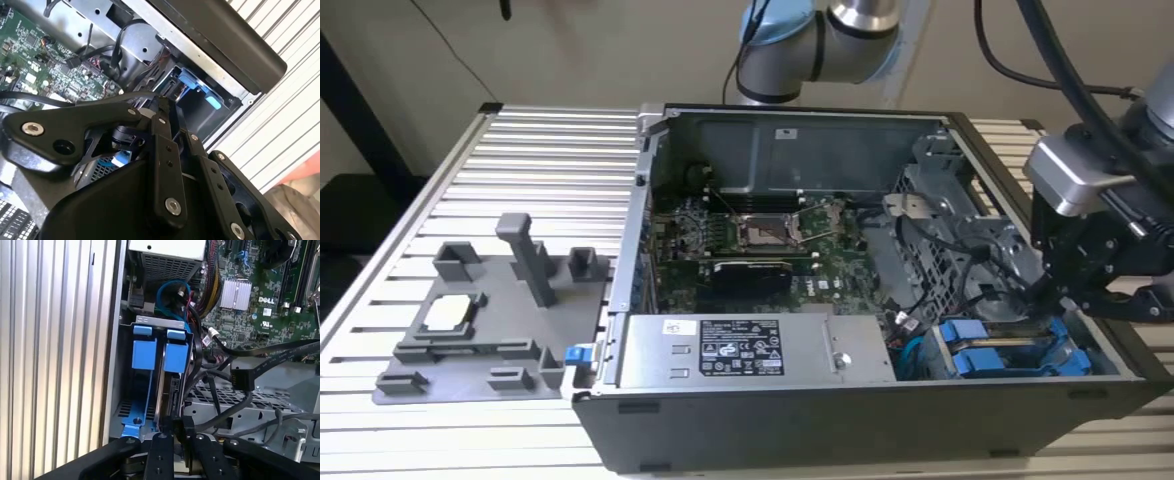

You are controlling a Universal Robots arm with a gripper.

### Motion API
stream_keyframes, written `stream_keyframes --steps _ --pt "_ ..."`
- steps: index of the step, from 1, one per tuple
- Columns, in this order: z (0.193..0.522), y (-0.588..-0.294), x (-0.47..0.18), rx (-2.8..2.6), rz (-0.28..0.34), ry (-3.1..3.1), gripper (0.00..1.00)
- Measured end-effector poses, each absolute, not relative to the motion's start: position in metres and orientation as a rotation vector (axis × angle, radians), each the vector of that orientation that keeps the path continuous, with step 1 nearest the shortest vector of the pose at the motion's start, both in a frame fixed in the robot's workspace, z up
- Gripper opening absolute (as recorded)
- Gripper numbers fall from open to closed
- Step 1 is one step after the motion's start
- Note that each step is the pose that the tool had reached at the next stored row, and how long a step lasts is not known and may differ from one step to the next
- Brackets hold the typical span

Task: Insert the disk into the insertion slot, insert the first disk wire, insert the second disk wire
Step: 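Insert the first disk wire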

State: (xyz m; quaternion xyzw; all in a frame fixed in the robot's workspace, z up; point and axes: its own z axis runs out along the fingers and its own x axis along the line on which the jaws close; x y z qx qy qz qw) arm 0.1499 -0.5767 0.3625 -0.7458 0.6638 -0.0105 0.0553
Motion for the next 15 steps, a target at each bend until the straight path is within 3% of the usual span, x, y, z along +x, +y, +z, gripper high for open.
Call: stream_keyframes --steps 15 --pt "0.3538 -0.5782 0.1467 -2.235 -0.056 2.021 0.19"
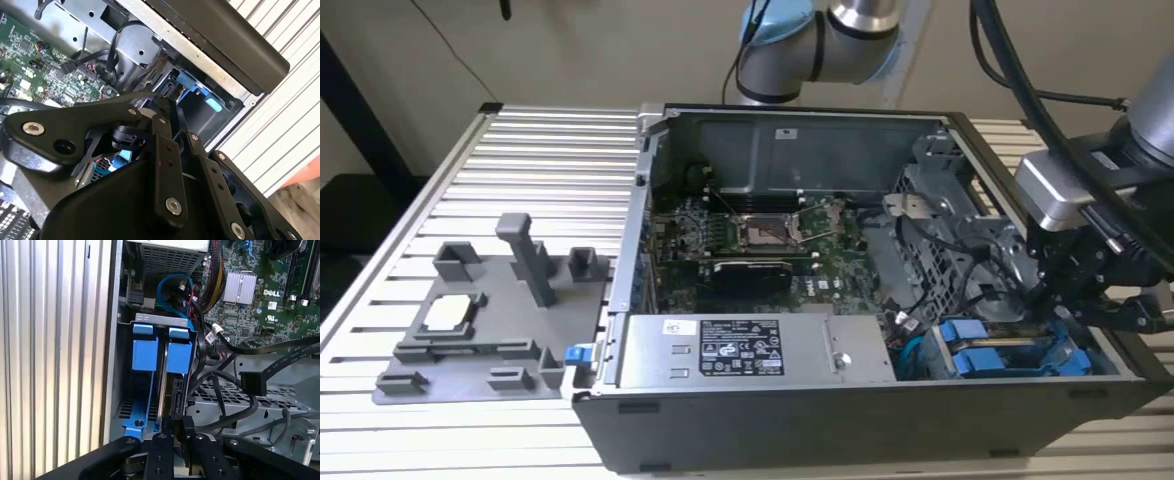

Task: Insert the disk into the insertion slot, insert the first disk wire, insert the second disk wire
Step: 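Insert the first disk wire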

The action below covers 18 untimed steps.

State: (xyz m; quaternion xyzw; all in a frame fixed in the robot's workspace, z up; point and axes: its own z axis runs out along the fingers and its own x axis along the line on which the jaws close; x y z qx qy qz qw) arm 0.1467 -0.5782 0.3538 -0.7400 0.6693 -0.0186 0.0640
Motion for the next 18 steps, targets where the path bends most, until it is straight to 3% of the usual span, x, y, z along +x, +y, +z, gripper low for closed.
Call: stream_keyframes --steps 18 --pt "0.3445 -0.5762 0.1476 -2.23 -0.053 2.019 0.19"
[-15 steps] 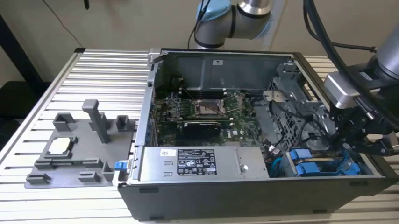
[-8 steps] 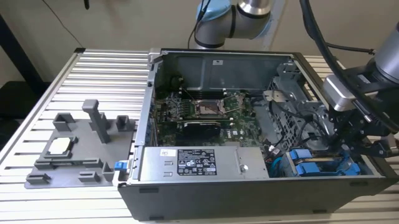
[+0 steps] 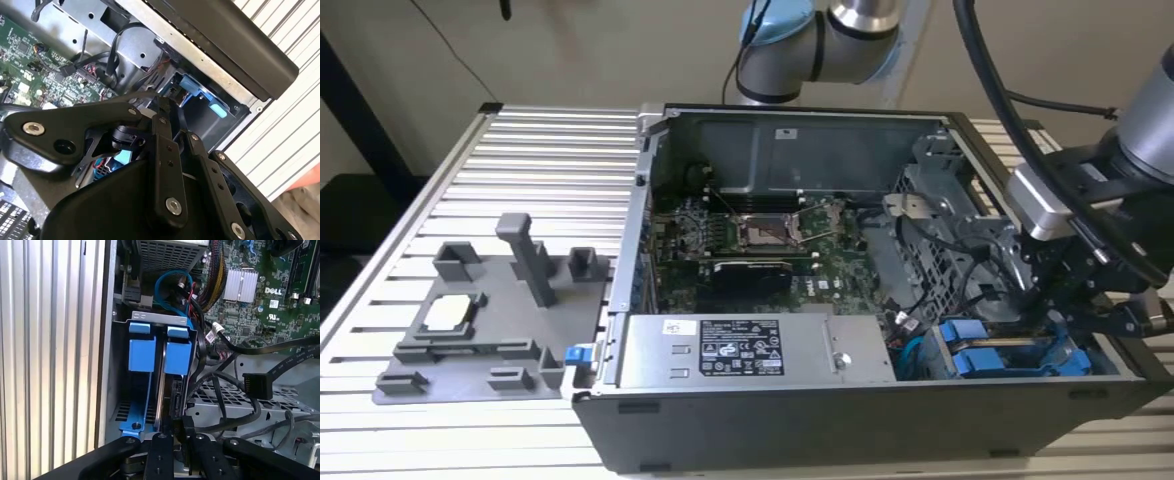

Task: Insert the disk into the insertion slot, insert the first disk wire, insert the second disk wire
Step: 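Insert the first disk wire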

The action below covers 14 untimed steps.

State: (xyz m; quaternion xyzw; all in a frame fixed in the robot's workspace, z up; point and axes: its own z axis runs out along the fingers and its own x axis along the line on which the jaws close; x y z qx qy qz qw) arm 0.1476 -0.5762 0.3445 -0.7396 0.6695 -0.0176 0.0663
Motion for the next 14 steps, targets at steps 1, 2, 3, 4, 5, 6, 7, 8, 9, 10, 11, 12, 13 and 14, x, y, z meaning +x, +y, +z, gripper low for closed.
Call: stream_keyframes --steps 1,2,3,4,5,6,7,8,9,10,11,12,13,14 --pt "0.3443 -0.5761 0.1478 -2.23 -0.053 2.019 0.19" --pt "0.3442 -0.5759 0.1479 -2.229 -0.053 2.02 0.19" --pt "0.3439 -0.5758 0.1479 -2.229 -0.053 2.021 0.19" --pt "0.3438 -0.5757 0.148 -2.228 -0.054 2.022 0.19" --pt "0.3436 -0.5755 0.148 -2.226 -0.054 2.024 0.19" --pt "0.3434 -0.5753 0.148 -2.223 -0.054 2.027 0.19" --pt "0.3433 -0.575 0.1481 -2.219 -0.055 2.032 0.19" --pt "0.3431 -0.5747 0.1481 -2.215 -0.055 2.037 0.19" --pt "0.3429 -0.5743 0.1481 -2.21 -0.056 2.042 0.19" --pt "0.3427 -0.574 0.1481 -2.204 -0.056 2.048 0.19" --pt "0.3424 -0.5736 0.1481 -2.199 -0.057 2.054 0.19" --pt "0.3422 -0.5734 0.148 -2.195 -0.057 2.059 0.19" --pt "0.3419 -0.573 0.148 -2.191 -0.057 2.063 0.19" --pt "0.3416 -0.5728 0.1481 -2.187 -0.058 2.067 0.19"
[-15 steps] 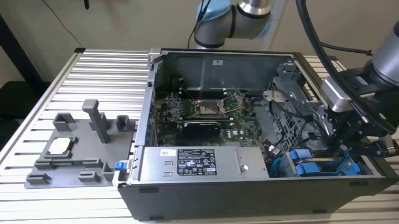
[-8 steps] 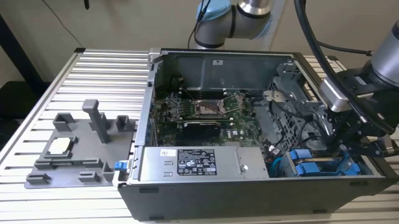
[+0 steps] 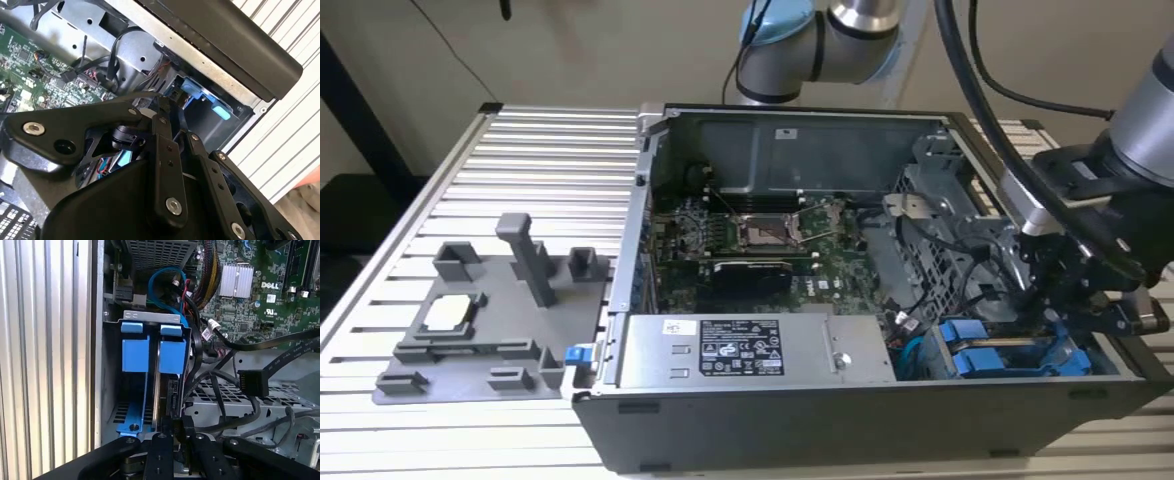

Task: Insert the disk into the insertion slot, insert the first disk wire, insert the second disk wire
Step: 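Insert the first disk wire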

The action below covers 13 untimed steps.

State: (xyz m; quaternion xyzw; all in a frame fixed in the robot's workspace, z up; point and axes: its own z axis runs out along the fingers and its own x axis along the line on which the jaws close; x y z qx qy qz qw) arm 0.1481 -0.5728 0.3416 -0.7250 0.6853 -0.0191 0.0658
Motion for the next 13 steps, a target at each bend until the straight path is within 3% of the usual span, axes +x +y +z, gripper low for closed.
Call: stream_keyframes --steps 13 --pt "0.34 -0.572 0.1486 -2.148 -0.062 2.109 0.19"
